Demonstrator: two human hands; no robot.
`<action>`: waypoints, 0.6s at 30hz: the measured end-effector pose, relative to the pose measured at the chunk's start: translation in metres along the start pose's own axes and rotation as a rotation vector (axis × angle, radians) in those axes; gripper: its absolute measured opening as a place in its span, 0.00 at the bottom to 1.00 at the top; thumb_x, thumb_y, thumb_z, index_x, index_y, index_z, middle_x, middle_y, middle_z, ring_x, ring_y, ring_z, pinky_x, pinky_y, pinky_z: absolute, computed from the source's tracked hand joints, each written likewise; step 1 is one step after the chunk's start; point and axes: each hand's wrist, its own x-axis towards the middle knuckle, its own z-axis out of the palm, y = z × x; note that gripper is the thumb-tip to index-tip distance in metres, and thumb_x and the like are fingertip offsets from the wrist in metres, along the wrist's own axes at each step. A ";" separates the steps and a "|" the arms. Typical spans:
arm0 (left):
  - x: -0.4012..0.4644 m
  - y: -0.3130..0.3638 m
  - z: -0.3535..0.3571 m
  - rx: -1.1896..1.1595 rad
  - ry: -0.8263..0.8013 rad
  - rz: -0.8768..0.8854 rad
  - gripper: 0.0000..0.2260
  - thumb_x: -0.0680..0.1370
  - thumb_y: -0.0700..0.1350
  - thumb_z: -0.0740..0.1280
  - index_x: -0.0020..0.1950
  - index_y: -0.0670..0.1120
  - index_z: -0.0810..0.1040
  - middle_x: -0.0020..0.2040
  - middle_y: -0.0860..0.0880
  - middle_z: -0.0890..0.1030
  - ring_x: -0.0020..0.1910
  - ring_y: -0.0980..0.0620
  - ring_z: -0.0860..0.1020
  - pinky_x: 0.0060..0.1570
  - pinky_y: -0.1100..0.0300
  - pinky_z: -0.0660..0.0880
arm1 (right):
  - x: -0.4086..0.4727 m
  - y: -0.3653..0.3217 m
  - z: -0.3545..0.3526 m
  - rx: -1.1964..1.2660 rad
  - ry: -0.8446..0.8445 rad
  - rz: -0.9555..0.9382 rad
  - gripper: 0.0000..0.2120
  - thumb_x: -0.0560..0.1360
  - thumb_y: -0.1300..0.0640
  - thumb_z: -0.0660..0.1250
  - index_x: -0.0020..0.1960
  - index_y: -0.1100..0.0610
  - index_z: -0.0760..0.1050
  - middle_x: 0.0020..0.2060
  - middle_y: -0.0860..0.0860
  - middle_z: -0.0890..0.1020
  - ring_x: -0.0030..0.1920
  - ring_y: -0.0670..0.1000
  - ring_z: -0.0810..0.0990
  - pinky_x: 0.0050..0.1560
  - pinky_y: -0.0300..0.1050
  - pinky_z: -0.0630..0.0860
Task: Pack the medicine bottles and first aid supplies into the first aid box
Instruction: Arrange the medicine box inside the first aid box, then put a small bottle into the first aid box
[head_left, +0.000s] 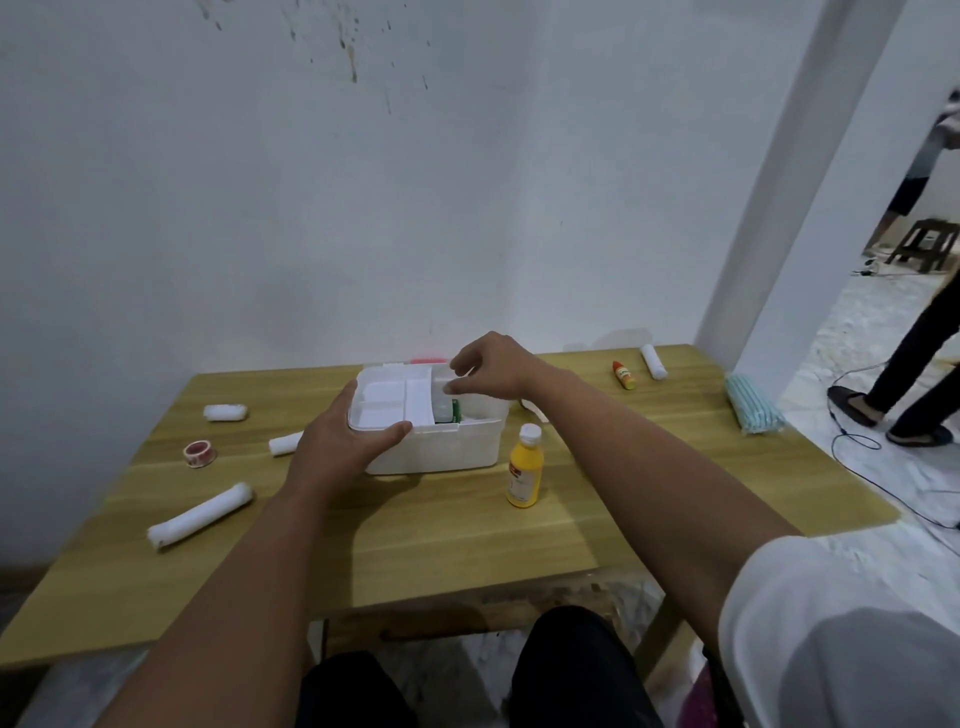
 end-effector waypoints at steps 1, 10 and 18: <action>0.000 0.000 -0.001 -0.006 -0.005 -0.004 0.38 0.72 0.59 0.78 0.78 0.56 0.67 0.71 0.54 0.75 0.70 0.46 0.72 0.58 0.51 0.73 | -0.003 0.002 -0.004 0.016 0.018 0.004 0.26 0.72 0.46 0.80 0.64 0.58 0.83 0.57 0.52 0.86 0.56 0.48 0.84 0.60 0.44 0.80; -0.004 0.004 -0.003 0.025 -0.046 -0.004 0.33 0.72 0.59 0.77 0.74 0.64 0.66 0.73 0.50 0.75 0.67 0.45 0.73 0.54 0.50 0.72 | -0.033 0.050 -0.045 -0.034 0.199 0.155 0.20 0.76 0.46 0.75 0.61 0.59 0.84 0.58 0.52 0.86 0.59 0.51 0.83 0.60 0.44 0.78; 0.002 -0.001 0.001 0.110 -0.078 -0.022 0.40 0.72 0.61 0.75 0.80 0.52 0.64 0.75 0.44 0.73 0.70 0.39 0.72 0.59 0.43 0.73 | -0.073 0.140 -0.085 -0.105 0.465 0.477 0.22 0.77 0.49 0.72 0.64 0.62 0.82 0.61 0.56 0.85 0.63 0.57 0.82 0.60 0.48 0.78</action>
